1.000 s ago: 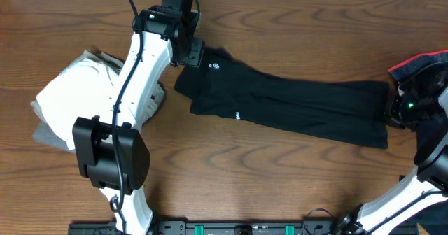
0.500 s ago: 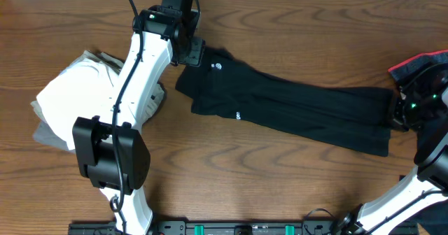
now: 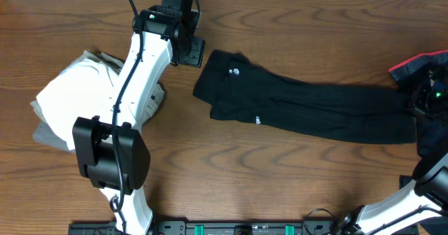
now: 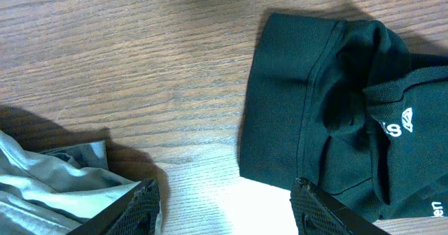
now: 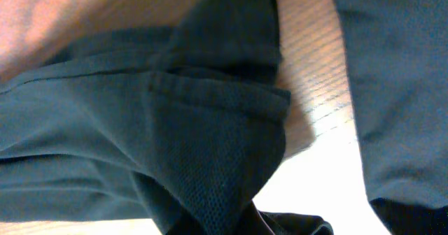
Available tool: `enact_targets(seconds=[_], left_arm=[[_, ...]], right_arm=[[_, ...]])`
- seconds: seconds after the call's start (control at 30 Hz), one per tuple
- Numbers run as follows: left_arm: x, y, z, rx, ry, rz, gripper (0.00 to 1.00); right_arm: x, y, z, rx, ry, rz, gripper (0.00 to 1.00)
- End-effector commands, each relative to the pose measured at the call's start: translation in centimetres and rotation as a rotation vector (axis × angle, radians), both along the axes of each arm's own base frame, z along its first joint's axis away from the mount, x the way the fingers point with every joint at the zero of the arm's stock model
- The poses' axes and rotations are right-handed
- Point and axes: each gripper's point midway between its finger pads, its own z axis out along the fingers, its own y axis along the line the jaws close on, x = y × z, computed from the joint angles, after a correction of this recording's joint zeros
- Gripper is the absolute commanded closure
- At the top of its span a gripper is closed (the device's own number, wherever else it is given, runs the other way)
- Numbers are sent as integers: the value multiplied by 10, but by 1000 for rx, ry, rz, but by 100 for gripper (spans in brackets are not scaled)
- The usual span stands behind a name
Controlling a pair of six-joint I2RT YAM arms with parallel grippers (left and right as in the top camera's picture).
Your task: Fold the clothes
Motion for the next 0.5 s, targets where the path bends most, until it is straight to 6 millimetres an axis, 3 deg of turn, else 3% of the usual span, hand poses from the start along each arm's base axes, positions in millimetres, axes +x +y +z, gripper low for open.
enact_targets(seconds=[0.0,0.17,0.33,0.47], left_arm=[[3,1,7,-3,-17,10,38],[-1,1,24,-12,-49,11,37],[-7,3,60,-33,-128,11,37],[-14,5,87,-49,-188,11,37]], right_arm=[[18,28,29,23,-85,49,99],[25,82,40,55,-53,128,98],[37,153,37,75,-17,245,99],[51,195,28,20,-18,266,99]])
